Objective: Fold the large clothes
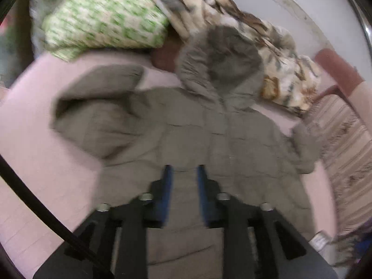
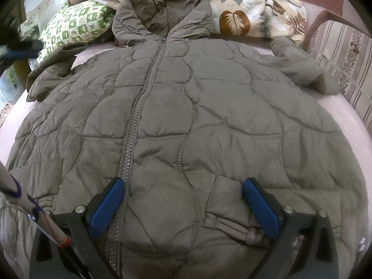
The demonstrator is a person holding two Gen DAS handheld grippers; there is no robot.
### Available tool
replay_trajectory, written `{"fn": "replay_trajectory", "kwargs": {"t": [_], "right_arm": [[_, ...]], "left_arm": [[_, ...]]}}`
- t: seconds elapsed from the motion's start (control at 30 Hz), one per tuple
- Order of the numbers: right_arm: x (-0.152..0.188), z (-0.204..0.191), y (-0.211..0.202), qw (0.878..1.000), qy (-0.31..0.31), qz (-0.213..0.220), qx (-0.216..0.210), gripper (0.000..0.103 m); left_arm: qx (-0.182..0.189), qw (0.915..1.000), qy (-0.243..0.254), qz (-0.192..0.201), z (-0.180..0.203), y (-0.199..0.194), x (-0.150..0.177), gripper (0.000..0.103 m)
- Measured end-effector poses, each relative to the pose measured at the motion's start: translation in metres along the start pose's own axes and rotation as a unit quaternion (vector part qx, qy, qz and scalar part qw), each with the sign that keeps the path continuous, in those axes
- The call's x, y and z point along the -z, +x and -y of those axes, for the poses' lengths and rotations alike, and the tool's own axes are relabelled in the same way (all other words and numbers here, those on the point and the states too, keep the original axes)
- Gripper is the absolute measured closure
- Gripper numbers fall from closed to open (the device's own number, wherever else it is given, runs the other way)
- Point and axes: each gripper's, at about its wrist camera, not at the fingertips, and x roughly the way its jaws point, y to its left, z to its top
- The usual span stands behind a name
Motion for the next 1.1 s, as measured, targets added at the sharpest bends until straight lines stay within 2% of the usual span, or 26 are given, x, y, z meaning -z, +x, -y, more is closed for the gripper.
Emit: {"fn": "replay_trajectory", "kwargs": {"t": [0.03, 0.07, 0.17, 0.23, 0.3, 0.43, 0.53, 0.63, 0.7, 0.8, 0.9, 0.93, 0.97, 1.0, 1.03, 1.1], "right_arm": [[-0.001, 0.000, 0.000, 1.000, -0.001, -0.001, 0.001, 0.000], [-0.002, -0.001, 0.000, 1.000, -0.004, -0.005, 0.004, 0.000], [-0.013, -0.012, -0.012, 0.999, -0.045, -0.015, 0.019, 0.003], [-0.025, -0.021, -0.029, 0.999, -0.054, 0.001, 0.006, 0.004], [-0.049, -0.041, -0.049, 0.998, -0.061, 0.021, -0.025, 0.004], [-0.111, -0.089, -0.049, 0.993, -0.056, 0.021, -0.104, 0.004], [-0.160, -0.129, -0.019, 0.985, -0.020, -0.004, -0.170, 0.004], [-0.202, -0.163, 0.025, 0.981, 0.012, -0.028, -0.189, 0.004], [-0.228, -0.180, 0.058, 0.980, 0.051, -0.043, -0.185, 0.004], [-0.244, -0.197, 0.089, 0.971, 0.101, -0.072, -0.202, 0.004], [-0.253, -0.215, 0.098, 0.969, 0.109, -0.080, -0.207, 0.006], [-0.255, -0.219, 0.099, 0.971, 0.103, -0.078, -0.203, 0.010], [-0.258, -0.227, 0.098, 0.972, 0.087, -0.078, -0.203, 0.027], [-0.261, -0.233, 0.097, 0.972, 0.070, -0.085, -0.207, 0.059], [-0.263, -0.237, 0.096, 0.971, 0.060, -0.091, -0.211, 0.075], [-0.268, -0.235, 0.083, 0.973, 0.050, -0.086, -0.210, 0.084]], "left_arm": [[-0.036, 0.9992, -0.004, 0.016, -0.013, -0.008, 0.005, 0.053], [-0.060, 0.9977, -0.009, 0.028, -0.022, -0.012, 0.006, 0.049], [-0.132, 0.9884, -0.033, 0.068, -0.067, -0.030, 0.010, 0.047], [-0.170, 0.9796, -0.063, 0.086, -0.105, -0.035, 0.013, 0.047], [-0.196, 0.9722, -0.096, 0.084, -0.135, -0.032, 0.008, 0.047], [-0.195, 0.9658, -0.157, 0.068, -0.179, -0.027, 0.003, 0.047], [-0.186, 0.9617, -0.193, 0.057, -0.203, -0.024, 0.000, 0.047], [-0.185, 0.9575, -0.216, 0.048, -0.216, -0.018, 0.000, 0.047], [-0.186, 0.9578, -0.217, 0.033, -0.218, -0.014, 0.002, 0.047], [-0.193, 0.9582, -0.210, 0.024, -0.217, -0.009, 0.001, 0.047], [-0.196, 0.9572, -0.212, 0.028, -0.215, -0.009, 0.000, 0.047], [-0.195, 0.9573, -0.212, 0.028, -0.214, -0.009, -0.001, 0.047], [-0.193, 0.9577, -0.212, 0.026, -0.213, -0.008, -0.001, 0.047], [-0.194, 0.9579, -0.210, 0.026, -0.212, -0.007, -0.001, 0.047], [-0.197, 0.9579, -0.208, 0.026, -0.210, -0.007, -0.002, 0.047], [-0.199, 0.9584, -0.203, 0.024, -0.207, -0.005, -0.001, 0.047]]}}
